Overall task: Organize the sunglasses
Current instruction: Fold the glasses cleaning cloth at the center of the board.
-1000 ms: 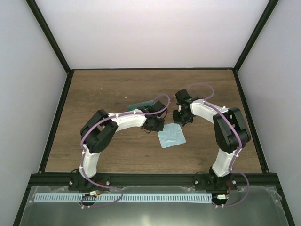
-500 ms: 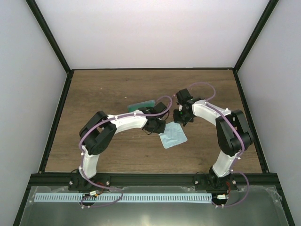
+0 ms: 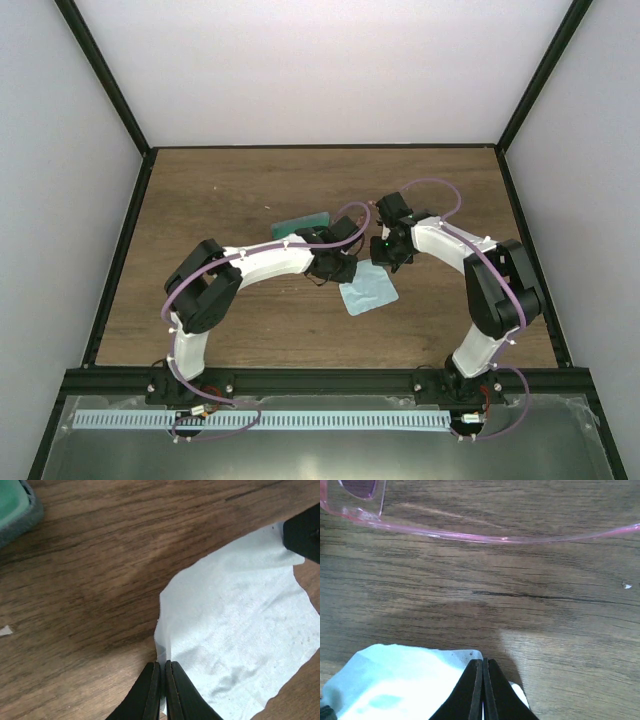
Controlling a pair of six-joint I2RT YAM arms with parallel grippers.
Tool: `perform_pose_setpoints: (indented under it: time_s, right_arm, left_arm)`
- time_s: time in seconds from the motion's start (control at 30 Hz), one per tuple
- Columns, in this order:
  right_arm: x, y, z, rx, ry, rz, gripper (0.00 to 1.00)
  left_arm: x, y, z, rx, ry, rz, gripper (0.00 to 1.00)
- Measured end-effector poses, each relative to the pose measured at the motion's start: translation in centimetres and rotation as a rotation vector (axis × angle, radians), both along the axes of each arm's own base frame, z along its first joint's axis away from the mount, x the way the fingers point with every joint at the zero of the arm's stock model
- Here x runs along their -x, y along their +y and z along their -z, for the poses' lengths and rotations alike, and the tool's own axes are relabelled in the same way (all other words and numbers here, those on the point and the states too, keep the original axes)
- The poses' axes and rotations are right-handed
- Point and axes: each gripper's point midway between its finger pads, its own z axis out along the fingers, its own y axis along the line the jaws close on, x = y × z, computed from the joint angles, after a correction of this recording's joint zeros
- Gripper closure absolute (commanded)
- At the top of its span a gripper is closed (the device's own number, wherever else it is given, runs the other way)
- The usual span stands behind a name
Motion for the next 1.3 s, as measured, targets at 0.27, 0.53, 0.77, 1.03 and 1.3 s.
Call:
perform_pose_setpoints:
  time_s: [0.27, 0.53, 0.77, 1.03, 1.3]
  right_arm:
    - [0.7, -0.3, 0.0, 0.000, -0.001, -0.001, 0.99]
    - [1.3, -0.6, 0.0, 0.002, 0.002, -0.001, 0.99]
    - [1.5, -0.7, -0.4, -0.002, -0.008, -0.001, 0.99]
    - [2.6, -1.2, 0.0, 0.010, 0.010, 0.000, 0.99]
    - [3.4, -1.6, -0.1, 0.018, 0.017, 0.001, 0.99]
  left_arm:
    - [1.2, -0.7, 0.0, -0.004, 0.002, 0.034, 0.96]
    - [1.8, -0.3, -1.0, 0.010, -0.007, 0.042, 0.96]
    - [2.6, -0.6, -0.9, 0.013, 0.003, 0.067, 0.96]
    - [4.3, -1.7, -0.9, 0.017, 0.010, 0.124, 0.96]
    - [5.2, -1.8, -0.6, 0.011, 0.021, 0.145, 0.96]
